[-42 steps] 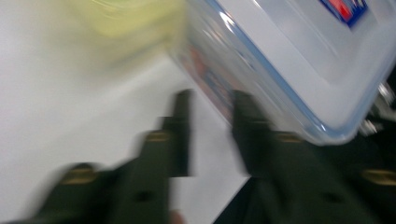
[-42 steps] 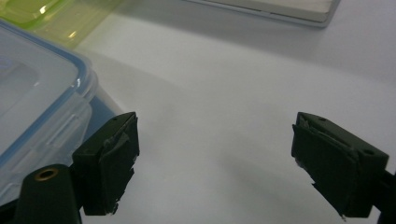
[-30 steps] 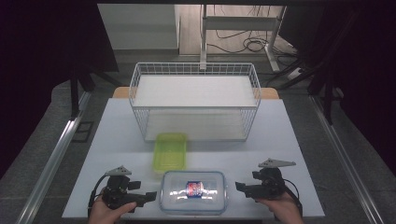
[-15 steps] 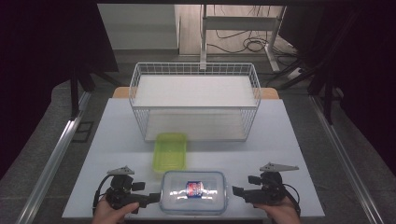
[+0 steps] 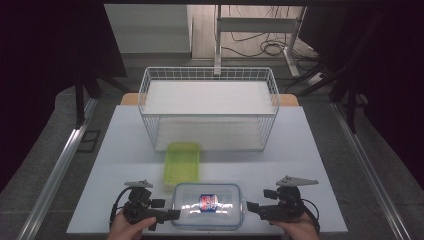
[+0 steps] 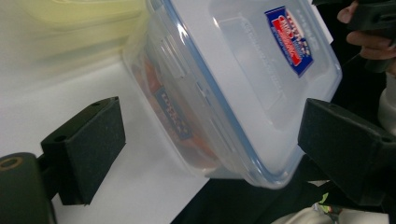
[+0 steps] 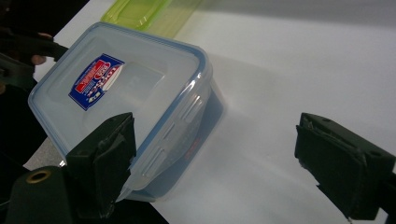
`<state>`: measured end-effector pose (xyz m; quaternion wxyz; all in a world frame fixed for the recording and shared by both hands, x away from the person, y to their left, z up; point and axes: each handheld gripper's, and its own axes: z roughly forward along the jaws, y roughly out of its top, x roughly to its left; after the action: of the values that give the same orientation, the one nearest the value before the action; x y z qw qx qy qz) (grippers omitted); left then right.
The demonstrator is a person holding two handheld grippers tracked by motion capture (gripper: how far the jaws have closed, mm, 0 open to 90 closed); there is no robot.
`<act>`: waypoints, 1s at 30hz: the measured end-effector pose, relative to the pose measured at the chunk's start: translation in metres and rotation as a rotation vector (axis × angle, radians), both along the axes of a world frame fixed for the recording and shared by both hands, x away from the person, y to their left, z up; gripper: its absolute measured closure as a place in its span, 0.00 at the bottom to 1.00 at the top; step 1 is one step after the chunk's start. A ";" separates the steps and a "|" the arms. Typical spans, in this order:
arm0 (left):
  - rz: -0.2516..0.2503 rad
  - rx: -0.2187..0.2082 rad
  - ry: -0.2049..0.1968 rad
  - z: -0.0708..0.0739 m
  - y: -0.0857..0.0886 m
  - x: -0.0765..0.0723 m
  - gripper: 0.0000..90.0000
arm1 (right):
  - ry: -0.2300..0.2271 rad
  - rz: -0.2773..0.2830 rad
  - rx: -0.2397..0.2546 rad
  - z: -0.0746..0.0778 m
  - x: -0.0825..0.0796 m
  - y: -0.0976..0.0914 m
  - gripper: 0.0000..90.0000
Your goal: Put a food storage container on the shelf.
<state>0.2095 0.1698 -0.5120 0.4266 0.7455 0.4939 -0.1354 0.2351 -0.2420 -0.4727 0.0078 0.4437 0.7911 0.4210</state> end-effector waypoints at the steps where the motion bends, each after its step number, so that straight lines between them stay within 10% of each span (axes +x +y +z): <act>1: -0.005 -0.004 0.005 -0.002 -0.001 0.001 0.09 | 0.002 0.003 0.001 0.000 0.000 0.001 0.15; 13: -0.039 -0.078 0.016 -0.008 -0.006 0.005 0.27 | 0.027 0.029 0.007 -0.006 0.000 0.007 0.15; 30: -0.037 -0.076 0.003 -0.007 -0.006 0.004 0.30 | 0.119 0.079 0.053 -0.019 0.003 0.025 0.15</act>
<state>0.2138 0.1640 -0.5191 0.4514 0.7376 0.4751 -0.1630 0.2379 -0.2172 -0.4917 -0.0676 0.4364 0.7956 0.4148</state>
